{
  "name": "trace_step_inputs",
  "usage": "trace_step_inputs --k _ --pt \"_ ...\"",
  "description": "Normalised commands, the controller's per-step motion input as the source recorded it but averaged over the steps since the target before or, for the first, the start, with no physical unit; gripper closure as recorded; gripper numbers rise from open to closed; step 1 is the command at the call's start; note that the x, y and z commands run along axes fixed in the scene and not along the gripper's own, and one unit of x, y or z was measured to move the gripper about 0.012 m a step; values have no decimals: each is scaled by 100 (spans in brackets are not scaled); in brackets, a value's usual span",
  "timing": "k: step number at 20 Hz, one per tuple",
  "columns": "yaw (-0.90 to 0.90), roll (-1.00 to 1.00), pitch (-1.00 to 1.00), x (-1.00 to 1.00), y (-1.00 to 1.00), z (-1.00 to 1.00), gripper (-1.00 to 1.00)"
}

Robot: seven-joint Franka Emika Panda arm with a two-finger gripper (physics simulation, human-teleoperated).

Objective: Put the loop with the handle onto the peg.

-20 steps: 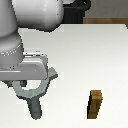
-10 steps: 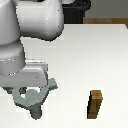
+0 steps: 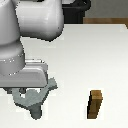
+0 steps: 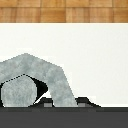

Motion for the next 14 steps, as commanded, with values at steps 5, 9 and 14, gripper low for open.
trace_step_inputs --k 5,9,14 --pt "0 0 0 0 0 0 -100" --pt "0 0 0 0 0 0 -100" --pt "0 0 0 0 0 0 -100"
